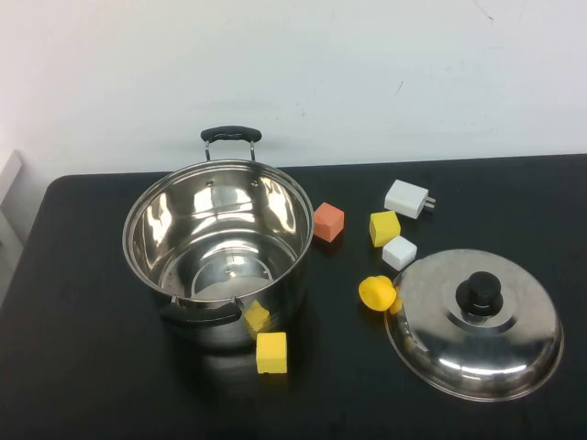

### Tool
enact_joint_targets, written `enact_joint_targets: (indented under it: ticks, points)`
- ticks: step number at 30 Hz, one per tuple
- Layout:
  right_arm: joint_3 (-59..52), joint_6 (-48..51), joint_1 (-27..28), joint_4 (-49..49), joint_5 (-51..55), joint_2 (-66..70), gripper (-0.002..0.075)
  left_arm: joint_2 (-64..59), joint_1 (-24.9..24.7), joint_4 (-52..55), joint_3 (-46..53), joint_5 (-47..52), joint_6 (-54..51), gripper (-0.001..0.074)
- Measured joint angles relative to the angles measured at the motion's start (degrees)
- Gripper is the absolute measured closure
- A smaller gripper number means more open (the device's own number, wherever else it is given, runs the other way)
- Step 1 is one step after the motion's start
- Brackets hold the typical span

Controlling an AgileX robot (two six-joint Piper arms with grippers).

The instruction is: Cover the pot

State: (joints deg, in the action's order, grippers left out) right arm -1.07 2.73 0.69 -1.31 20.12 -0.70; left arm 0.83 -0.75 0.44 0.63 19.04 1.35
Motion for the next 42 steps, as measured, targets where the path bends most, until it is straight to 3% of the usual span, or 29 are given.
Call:
enact_joint_targets:
  ticks: [38, 42]
  points:
    - [0.0, 0.0, 0.0, 0.1, 0.0, 0.0, 0.0728, 0.0, 0.0, 0.0, 0.0, 0.0, 0.1, 0.0736]
    - [0.0, -4.2, 0.0, 7.5, -0.4, 0.0, 0.0728, 0.0, 0.0, 0.0, 0.0, 0.0, 0.1, 0.0736]
